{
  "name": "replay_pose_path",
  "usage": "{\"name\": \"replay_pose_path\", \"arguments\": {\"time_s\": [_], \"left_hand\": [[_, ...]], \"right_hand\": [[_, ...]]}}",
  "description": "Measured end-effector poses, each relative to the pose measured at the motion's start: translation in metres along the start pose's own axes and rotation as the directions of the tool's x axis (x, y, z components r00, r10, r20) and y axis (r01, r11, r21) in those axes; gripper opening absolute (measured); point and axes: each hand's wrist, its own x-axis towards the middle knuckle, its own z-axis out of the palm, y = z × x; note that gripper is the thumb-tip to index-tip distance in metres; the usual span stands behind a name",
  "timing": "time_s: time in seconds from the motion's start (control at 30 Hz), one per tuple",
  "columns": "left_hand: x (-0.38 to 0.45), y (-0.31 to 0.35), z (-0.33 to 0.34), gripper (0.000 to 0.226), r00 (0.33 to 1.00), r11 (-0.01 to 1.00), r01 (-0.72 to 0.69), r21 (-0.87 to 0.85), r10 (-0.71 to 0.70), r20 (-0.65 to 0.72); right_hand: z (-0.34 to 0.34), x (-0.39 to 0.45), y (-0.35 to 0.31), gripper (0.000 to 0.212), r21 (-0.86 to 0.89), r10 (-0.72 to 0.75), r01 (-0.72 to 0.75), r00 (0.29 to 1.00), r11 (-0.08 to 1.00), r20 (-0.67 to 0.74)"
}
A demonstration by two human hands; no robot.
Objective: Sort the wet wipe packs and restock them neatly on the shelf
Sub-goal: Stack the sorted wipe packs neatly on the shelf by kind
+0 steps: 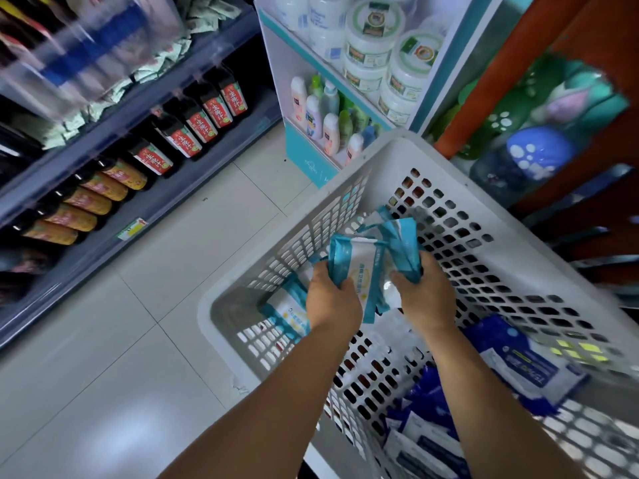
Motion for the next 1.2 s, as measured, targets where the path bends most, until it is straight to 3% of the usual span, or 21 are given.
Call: {"name": "replay_pose_path", "arguments": {"time_s": [0.37,0.67,0.97,1.2], "left_hand": [[-0.080,0.056,-0.100,0.013,0.950,0.945,-0.311,-0.100,0.308,-0.042],[-0.107,0.073,-0.260,0.013,0.874,0.842,-0.485,-0.236,0.457,-0.164],[-0.128,0.056,-0.463,0.026,0.720,0.756,-0.652,-0.061,0.591,-0.364],[-0.145,0.041,-0.602,0.026,0.579,0.721,-0.679,0.140,0.643,-0.501]], "right_hand": [[-0.072,-0.089,-0.129,0.016,-0.023,-0.201,0.199,0.969,0.980,-0.143],[-0.034,-0.161,-0.276,0.019,-0.081,-0.428,0.421,0.897,0.904,-0.115],[0.057,-0.251,-0.427,0.020,-0.100,-0.675,0.668,0.729,0.738,-0.109],[0.117,-0.302,-0.527,0.031,-0.096,-0.808,0.803,0.589,0.589,-0.029]]}}
